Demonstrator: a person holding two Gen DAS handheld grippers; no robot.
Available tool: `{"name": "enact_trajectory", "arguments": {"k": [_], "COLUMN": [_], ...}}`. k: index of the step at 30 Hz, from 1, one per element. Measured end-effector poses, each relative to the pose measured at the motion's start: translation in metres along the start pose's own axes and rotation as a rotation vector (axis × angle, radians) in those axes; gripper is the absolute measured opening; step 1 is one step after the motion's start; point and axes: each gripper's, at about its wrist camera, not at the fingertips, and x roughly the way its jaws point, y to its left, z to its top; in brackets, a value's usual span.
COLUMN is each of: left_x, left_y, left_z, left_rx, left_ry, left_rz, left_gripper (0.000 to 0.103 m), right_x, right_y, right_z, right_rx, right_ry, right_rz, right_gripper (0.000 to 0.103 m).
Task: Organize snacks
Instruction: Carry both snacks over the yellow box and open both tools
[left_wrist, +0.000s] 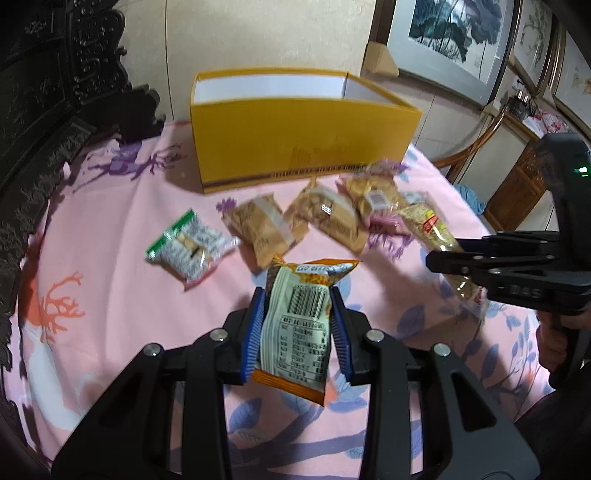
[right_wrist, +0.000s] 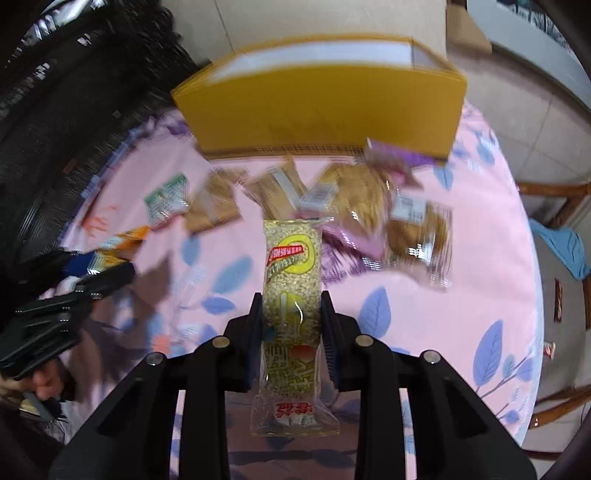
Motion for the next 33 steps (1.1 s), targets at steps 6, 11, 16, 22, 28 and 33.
{"name": "enact_trajectory", "arguments": {"k": [6,11,16,22,28,33], "left_x": [-0.015,-0.013,-0.002,0.045,0.038,0.022], "left_y": [-0.001,-0.001,0.006,0.018,0.034,0.048], "left_z": [0.053,0.118,0.202,0.275,0.269,0.212], "left_rx": [0.003,0.033,0.016,0.006,-0.122,-0.195], "left_ry": [-0.104,-0.206,-0.265,-0.221,-0.259,-0.239], "left_rz": [-0.002,0.023,0.021,0.050,0.095,0.109], "left_gripper": [0.035,0.035,0.035,0.044,0.092,0.093], "right_x": [-0.032,-0.045,-0.044,-0.003,-0.007,-0.014], "right_y": [-0.001,-0.014,-0.028,-0.050,-0.064,-0.081], "right_z": [0.049,0.114,0.183,0.249,0.240,0.183], "right_rx": [0.005,0.003,0.008,0.044,0.045,0.080], "right_ry": [-0.140,-0.258,-0.333,-0.232,-0.213,-0.181], "right_rz": [0.019,0.022,0.007,0.011,-0.038,-0.003], "right_gripper": [0.030,0.030,0.030,0.053,0.071,0.074]}}
